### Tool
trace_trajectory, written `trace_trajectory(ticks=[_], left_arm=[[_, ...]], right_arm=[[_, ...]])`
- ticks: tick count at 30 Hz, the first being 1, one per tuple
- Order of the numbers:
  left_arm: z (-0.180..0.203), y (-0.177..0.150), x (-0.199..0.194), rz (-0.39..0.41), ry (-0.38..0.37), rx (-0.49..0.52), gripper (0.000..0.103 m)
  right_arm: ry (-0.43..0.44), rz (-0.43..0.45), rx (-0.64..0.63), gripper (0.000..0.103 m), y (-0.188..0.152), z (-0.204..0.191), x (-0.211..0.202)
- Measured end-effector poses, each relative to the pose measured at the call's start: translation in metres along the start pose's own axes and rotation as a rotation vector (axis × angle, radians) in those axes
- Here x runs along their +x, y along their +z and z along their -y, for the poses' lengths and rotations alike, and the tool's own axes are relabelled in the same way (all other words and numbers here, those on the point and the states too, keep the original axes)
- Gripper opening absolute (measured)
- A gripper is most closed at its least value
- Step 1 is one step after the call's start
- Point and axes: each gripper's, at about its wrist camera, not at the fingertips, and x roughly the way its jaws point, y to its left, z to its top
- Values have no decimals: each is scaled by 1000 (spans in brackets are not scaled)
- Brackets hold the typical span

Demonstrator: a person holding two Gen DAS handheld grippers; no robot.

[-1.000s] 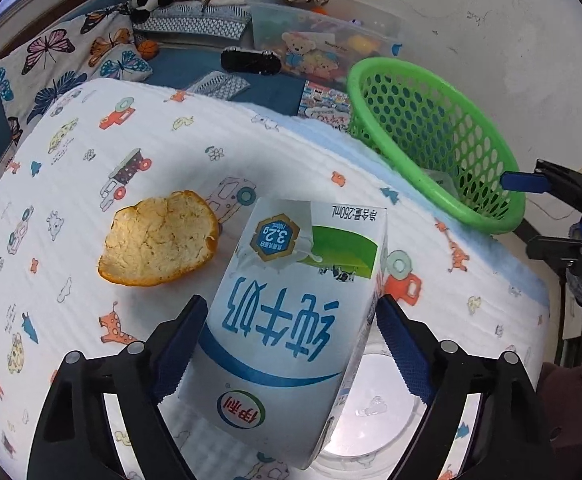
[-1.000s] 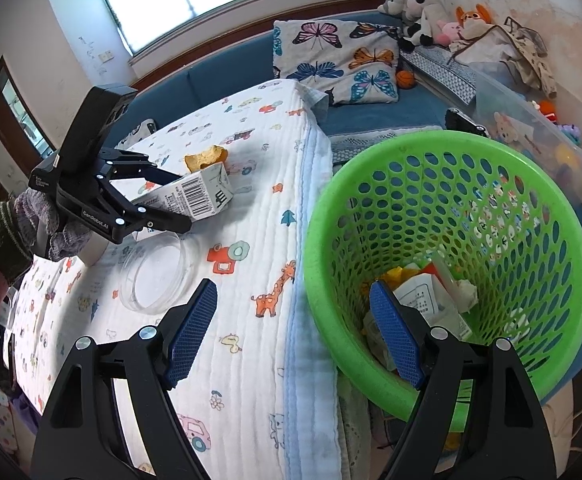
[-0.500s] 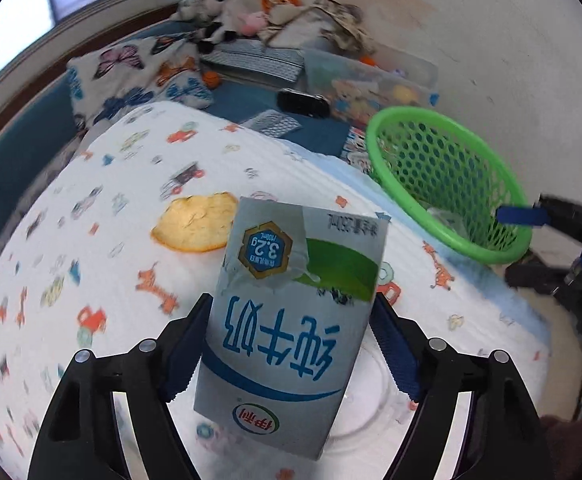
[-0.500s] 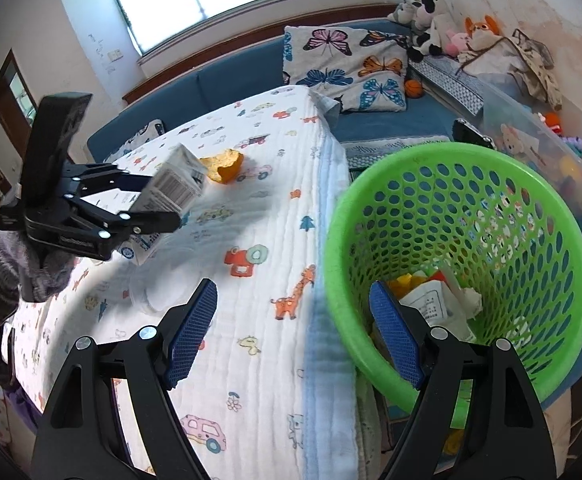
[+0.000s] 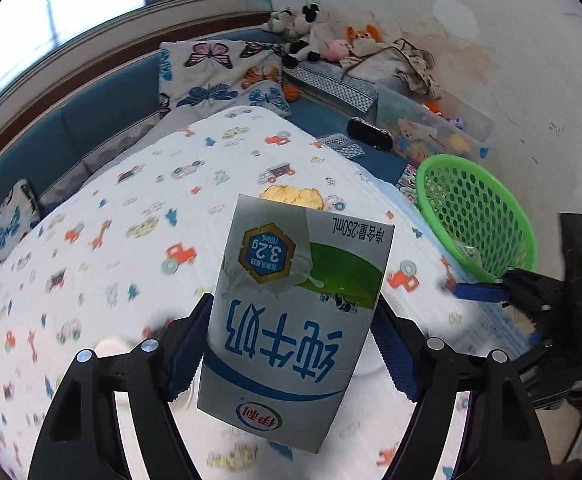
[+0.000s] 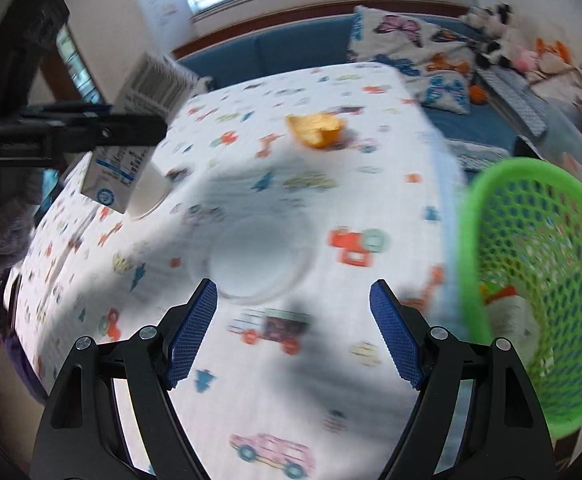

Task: Collect trash
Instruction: 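Lift the milk carton with the left gripper while the right gripper grasps the clear round lid, then carry the clear lid into the basket and open the right gripper while the left gripper carries the carton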

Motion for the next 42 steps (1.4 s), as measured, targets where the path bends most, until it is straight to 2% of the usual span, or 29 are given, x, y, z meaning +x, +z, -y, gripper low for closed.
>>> trace_trajectory(ticks=[3, 9, 15, 25, 30, 33, 42], left_arm=[[-7, -14, -14, -5, 13, -37, 74], [-20, -41, -33, -4, 35, -91, 74], [-33, -59, -40, 0, 45, -140, 74], [-41, -88, -42, -13, 37, -207, 74], [-40, -101, -36, -39, 33, -225, 74], [-39, -106, -34, -43, 22, -236, 74], [-23, -104, -32, -36, 2, -228, 74]], right_arm=[[3, -26, -43, 79, 5, -15, 17], [4, -61, -84, 86, 10, -31, 44], [-40, -93, -124, 91, 14, -40, 62], [-106, -102, -153, 94, 19, -46, 80], [-129, -91, -159, 92, 17, -48, 81], [-103, -82, -124, 92, 16, -43, 75], [-94, -18, -92, 91, 12, -37, 42]])
